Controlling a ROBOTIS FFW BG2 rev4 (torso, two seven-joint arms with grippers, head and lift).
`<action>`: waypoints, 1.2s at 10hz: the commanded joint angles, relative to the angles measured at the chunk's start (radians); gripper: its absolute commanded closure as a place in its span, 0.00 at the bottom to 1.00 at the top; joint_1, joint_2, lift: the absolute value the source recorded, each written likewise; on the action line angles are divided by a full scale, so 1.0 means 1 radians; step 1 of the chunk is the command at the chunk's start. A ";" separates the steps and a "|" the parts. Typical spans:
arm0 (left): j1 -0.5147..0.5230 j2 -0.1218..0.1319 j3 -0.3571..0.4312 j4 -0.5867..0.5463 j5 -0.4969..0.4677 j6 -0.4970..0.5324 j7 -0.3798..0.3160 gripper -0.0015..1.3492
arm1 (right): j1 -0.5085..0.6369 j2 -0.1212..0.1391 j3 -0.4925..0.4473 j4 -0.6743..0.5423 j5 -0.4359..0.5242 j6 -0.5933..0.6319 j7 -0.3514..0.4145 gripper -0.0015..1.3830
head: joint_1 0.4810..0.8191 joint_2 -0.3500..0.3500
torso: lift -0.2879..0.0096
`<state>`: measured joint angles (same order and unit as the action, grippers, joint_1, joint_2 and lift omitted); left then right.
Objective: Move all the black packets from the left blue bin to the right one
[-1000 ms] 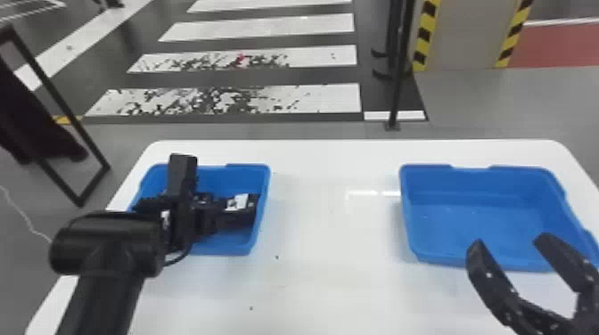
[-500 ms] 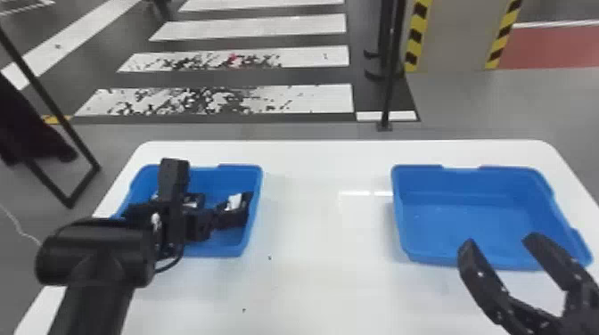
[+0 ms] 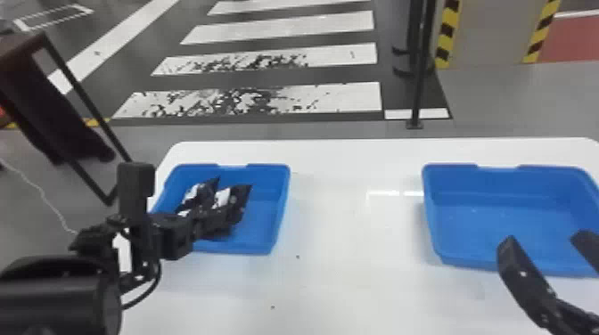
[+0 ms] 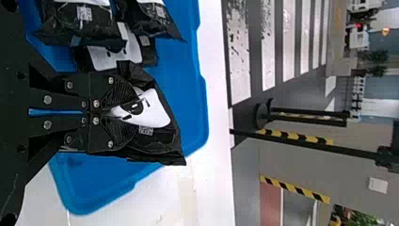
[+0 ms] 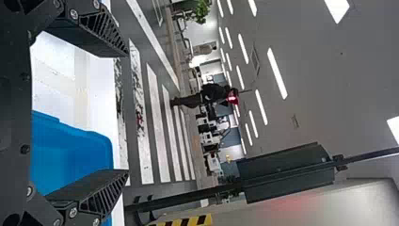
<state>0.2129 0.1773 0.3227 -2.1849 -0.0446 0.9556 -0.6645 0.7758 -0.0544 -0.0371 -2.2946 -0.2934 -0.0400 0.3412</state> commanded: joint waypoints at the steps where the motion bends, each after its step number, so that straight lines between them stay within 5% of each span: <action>1: 0.089 -0.016 -0.004 -0.123 0.077 -0.040 -0.003 0.90 | -0.030 -0.015 0.019 -0.006 -0.016 0.020 0.012 0.11 | 0.63 0.79 | 0.50; 7: 0.160 -0.032 -0.173 -0.197 0.204 -0.106 -0.009 0.90 | -0.177 -0.050 0.115 -0.021 -0.167 0.276 0.147 0.11 | 0.63 0.66 | 0.50; 12: 0.118 -0.016 -0.317 -0.195 0.264 -0.111 0.000 0.90 | -0.243 -0.082 0.209 0.006 -0.229 0.354 0.153 0.11 | 0.63 0.65 | 0.50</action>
<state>0.3331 0.1604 0.0184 -2.3806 0.2135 0.8444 -0.6636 0.5403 -0.1337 0.1634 -2.2934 -0.5178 0.3122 0.4938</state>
